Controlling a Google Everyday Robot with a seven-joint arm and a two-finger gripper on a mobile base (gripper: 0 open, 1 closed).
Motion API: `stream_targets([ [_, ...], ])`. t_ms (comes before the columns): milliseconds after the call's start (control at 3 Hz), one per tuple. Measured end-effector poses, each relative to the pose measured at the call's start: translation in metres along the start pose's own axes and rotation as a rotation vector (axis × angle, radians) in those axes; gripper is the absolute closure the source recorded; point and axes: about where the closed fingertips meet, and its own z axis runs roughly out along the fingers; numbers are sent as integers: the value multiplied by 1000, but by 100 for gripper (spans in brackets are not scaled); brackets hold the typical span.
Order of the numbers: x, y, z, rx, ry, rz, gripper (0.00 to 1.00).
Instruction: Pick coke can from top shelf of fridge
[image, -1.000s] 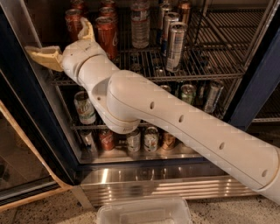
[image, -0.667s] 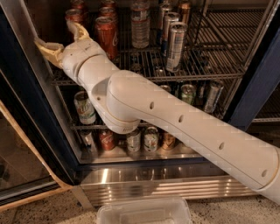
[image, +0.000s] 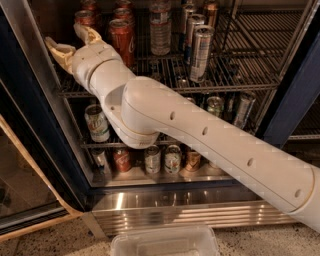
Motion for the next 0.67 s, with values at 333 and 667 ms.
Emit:
stream_targets([
  [333, 5, -7, 8, 22, 30, 14, 45],
  [667, 9, -8, 16, 44, 71, 1, 42],
])
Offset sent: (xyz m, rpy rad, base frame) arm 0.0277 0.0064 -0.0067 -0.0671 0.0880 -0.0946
